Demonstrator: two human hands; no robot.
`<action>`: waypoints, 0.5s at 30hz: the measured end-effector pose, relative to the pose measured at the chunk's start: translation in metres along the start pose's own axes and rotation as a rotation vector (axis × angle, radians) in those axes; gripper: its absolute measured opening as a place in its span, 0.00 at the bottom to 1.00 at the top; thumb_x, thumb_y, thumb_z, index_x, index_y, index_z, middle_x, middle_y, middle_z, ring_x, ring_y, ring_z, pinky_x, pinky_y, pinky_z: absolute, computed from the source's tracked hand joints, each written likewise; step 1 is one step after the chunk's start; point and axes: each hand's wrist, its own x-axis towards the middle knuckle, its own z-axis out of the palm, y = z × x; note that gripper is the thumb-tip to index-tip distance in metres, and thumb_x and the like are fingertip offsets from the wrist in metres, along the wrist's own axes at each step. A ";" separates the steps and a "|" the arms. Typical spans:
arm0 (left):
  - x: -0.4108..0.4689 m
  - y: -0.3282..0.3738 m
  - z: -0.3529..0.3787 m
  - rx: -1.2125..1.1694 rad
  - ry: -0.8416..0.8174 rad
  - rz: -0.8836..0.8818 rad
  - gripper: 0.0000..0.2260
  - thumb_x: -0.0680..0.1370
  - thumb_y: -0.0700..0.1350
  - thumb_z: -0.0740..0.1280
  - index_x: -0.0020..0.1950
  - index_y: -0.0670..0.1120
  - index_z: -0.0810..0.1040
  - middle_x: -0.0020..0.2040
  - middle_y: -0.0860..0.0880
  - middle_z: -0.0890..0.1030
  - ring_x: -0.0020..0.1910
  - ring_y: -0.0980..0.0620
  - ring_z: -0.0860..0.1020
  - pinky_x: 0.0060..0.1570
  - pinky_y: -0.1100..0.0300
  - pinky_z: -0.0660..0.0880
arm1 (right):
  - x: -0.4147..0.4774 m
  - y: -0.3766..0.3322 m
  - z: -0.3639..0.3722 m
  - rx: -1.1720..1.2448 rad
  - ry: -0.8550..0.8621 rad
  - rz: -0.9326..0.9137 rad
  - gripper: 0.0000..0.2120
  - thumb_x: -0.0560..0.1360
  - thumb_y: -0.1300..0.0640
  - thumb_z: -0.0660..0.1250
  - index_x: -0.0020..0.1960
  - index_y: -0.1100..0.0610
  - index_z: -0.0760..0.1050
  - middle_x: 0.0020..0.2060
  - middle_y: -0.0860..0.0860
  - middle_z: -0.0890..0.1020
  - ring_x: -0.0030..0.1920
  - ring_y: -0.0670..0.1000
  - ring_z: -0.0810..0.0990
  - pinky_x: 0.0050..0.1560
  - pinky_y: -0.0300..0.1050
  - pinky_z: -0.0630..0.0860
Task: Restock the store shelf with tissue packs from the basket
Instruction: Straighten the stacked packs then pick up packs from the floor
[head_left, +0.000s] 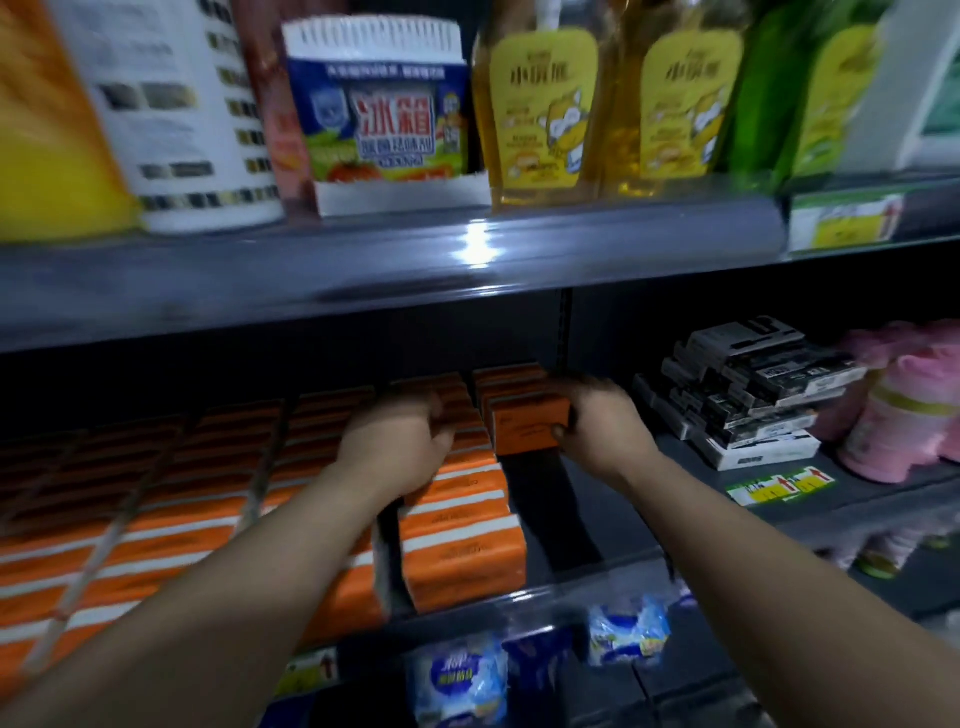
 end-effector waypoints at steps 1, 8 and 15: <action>-0.014 0.000 -0.007 0.024 0.032 0.019 0.19 0.77 0.56 0.63 0.66 0.51 0.74 0.63 0.49 0.77 0.61 0.47 0.75 0.57 0.58 0.73 | -0.012 -0.009 -0.008 0.007 -0.004 0.003 0.23 0.66 0.58 0.69 0.61 0.51 0.76 0.55 0.55 0.80 0.56 0.60 0.77 0.59 0.49 0.72; -0.137 -0.018 -0.045 0.039 0.085 0.044 0.13 0.75 0.55 0.64 0.56 0.52 0.78 0.55 0.48 0.80 0.56 0.44 0.76 0.53 0.54 0.72 | -0.125 -0.081 -0.042 0.104 -0.055 0.031 0.23 0.71 0.57 0.68 0.66 0.57 0.73 0.59 0.58 0.79 0.61 0.61 0.74 0.60 0.51 0.71; -0.243 -0.060 -0.034 0.057 -0.017 0.006 0.13 0.75 0.55 0.65 0.53 0.49 0.78 0.53 0.47 0.81 0.52 0.44 0.78 0.46 0.55 0.74 | -0.218 -0.132 -0.016 0.184 -0.205 0.077 0.24 0.74 0.56 0.68 0.69 0.54 0.70 0.64 0.58 0.76 0.65 0.59 0.72 0.64 0.54 0.69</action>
